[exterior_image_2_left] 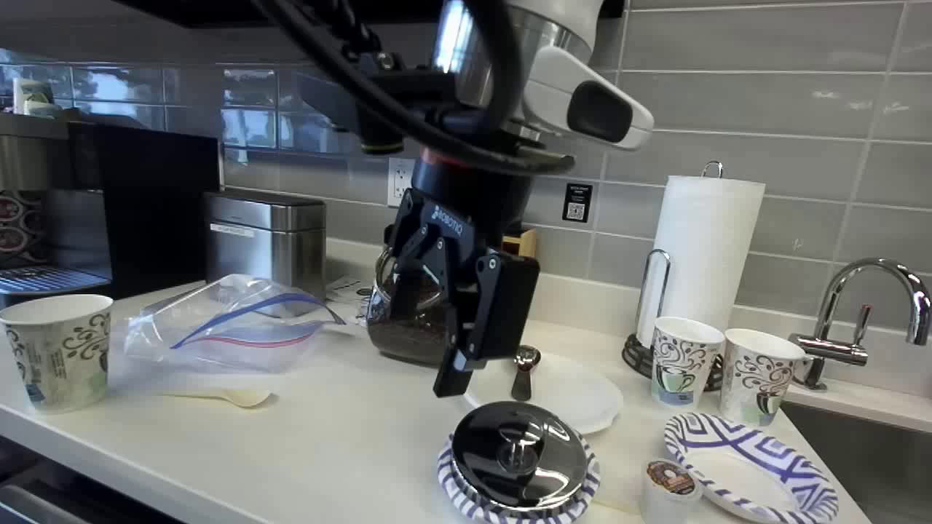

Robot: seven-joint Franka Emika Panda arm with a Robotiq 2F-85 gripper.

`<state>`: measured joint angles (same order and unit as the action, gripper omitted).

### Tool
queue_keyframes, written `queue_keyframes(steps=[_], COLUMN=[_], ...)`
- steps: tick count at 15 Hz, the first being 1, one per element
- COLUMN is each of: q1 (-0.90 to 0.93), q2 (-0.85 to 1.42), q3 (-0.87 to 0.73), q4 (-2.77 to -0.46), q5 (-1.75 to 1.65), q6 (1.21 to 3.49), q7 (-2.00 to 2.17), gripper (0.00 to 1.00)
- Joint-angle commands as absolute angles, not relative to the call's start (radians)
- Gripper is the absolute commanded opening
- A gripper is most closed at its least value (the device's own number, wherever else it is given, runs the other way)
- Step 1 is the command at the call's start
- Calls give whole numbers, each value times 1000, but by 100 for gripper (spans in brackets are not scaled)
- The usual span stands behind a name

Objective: Put the spoon in the glass container

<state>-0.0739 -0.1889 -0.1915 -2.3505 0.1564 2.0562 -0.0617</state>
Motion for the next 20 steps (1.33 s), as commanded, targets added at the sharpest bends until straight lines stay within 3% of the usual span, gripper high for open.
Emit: queue_keyframes(steps=[1,6,14,20], q1=[-92,-89,-58,-68], q2=[-188,-154,14,57], q3=[-174,-168,-115,-71], q4=[-2349,-2319,-2176,-2149], q5=[160,154,124,132], q6=[2054,2080,2371,2417], q7=[-65,-74,-304,-405], gripper=[100,100,100,100])
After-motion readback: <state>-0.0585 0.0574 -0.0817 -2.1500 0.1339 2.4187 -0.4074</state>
